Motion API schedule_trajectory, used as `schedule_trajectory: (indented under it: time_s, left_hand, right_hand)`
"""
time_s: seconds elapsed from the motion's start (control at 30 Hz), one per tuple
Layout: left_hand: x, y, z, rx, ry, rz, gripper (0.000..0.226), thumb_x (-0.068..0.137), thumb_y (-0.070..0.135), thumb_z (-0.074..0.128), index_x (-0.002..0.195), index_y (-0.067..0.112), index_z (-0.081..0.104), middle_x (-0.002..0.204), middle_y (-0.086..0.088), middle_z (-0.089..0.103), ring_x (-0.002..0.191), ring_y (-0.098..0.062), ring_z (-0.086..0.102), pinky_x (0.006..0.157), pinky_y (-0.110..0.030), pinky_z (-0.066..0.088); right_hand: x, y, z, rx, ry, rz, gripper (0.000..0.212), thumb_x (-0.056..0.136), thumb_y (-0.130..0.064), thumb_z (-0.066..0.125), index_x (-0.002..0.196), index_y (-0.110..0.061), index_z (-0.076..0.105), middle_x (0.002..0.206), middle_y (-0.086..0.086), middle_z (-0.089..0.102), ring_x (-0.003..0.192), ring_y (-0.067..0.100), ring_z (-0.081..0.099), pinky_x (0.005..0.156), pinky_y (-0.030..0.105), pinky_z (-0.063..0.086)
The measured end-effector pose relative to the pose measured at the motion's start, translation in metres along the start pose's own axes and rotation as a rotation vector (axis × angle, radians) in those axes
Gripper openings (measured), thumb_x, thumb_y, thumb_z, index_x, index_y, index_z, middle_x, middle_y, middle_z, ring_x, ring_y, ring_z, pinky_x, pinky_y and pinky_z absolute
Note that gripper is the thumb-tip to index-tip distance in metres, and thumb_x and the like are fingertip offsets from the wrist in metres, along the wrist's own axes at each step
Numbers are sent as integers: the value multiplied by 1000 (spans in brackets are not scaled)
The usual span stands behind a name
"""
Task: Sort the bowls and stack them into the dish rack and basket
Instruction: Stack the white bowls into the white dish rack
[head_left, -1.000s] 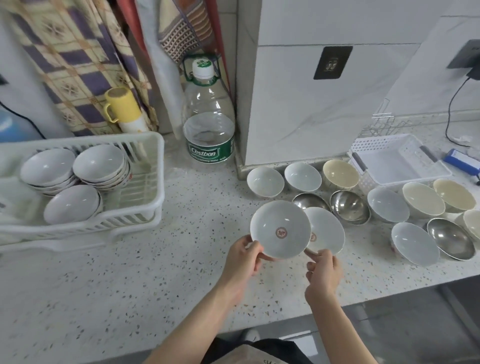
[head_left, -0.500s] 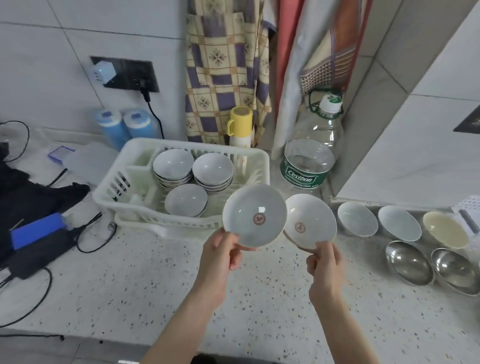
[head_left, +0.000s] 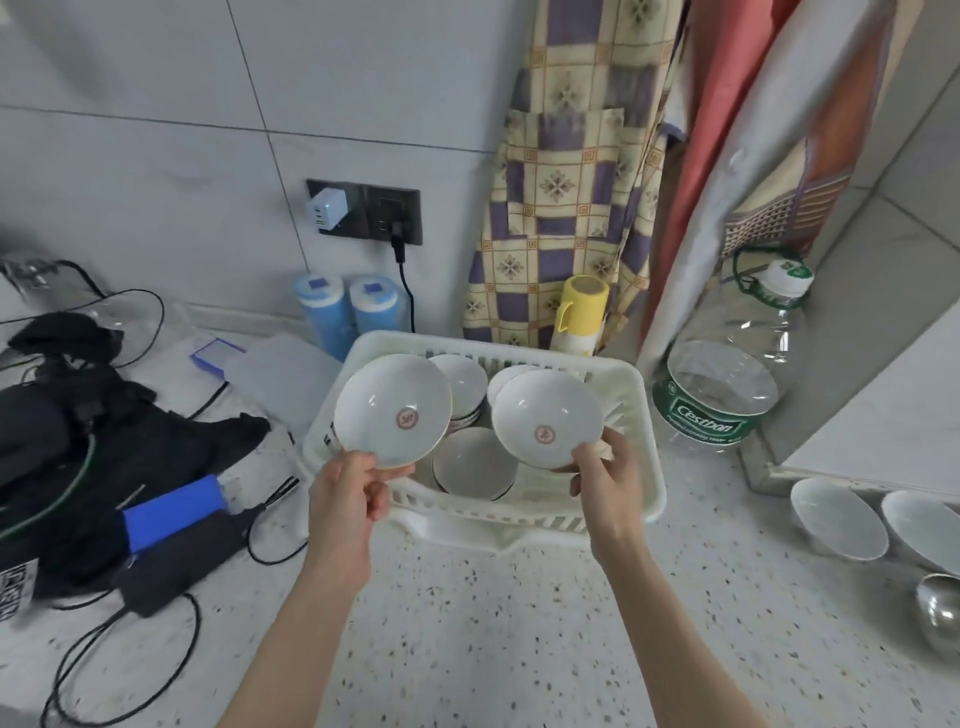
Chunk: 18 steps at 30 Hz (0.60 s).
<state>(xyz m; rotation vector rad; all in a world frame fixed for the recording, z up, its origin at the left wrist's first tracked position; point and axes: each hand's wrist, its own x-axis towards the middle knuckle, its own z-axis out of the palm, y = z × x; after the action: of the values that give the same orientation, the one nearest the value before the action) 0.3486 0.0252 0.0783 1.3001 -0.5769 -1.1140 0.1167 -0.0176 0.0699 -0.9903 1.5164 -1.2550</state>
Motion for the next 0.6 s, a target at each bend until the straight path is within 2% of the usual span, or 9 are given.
schedule_trajectory:
  time_s: [0.1,0.2,0.27,0.33,0.43,0.53,0.6]
  left_hand:
    - [21,1,-11,33,51,8,21,89,12,50,99,-1,64,84,-18,76,42,-8,33,42,-19,30]
    - [37,2,-13,57,55,20,20,88,15,52,96,3,65,84,-17,76,43,-8,34,43,-20,31]
    - [46,3,-11,85,45,29,21,89,16,51,96,1,65,82,-15,77,44,-8,33,44,-20,31]
    - [55,5,-7,103,44,52,19,89,14,51,92,1,65,79,-15,76,43,-7,34,42,-18,31]
    - [68,7,0,117,52,76,15,88,10,51,93,2,62,78,-15,76,44,-8,33,40,-16,32]
    - [78,3,6,139,61,74,12,87,12,53,91,4,62,77,-12,76,44,-6,33,41,-15,33]
    - [83,0,8,140,72,69,8,86,13,54,86,9,61,75,-10,76,43,-4,34,42,-15,34]
  right_hand:
    - [9,3,17,-130,-61,33,42,73,-38,54,114,-32,49,77,-2,72,53,-3,59,54,21,43]
    - [18,6,28,-247,-136,89,49,68,-44,52,115,-30,50,71,-2,74,61,7,63,61,30,48]
    - [24,8,33,-319,-190,118,40,74,-41,52,112,-29,51,66,-3,74,62,13,60,67,34,49]
    - [29,9,38,-378,-217,143,30,80,-38,52,107,-26,55,64,-2,74,58,13,55,66,33,46]
    - [34,12,43,-432,-228,137,32,81,-36,51,108,-20,62,68,2,75,64,14,62,68,36,48]
    - [35,16,45,-554,-259,118,33,83,-39,47,109,-26,62,66,-6,74,83,14,68,79,37,50]
    - [34,17,46,-661,-281,97,30,86,-40,43,109,-31,60,63,-16,72,86,6,64,71,30,44]
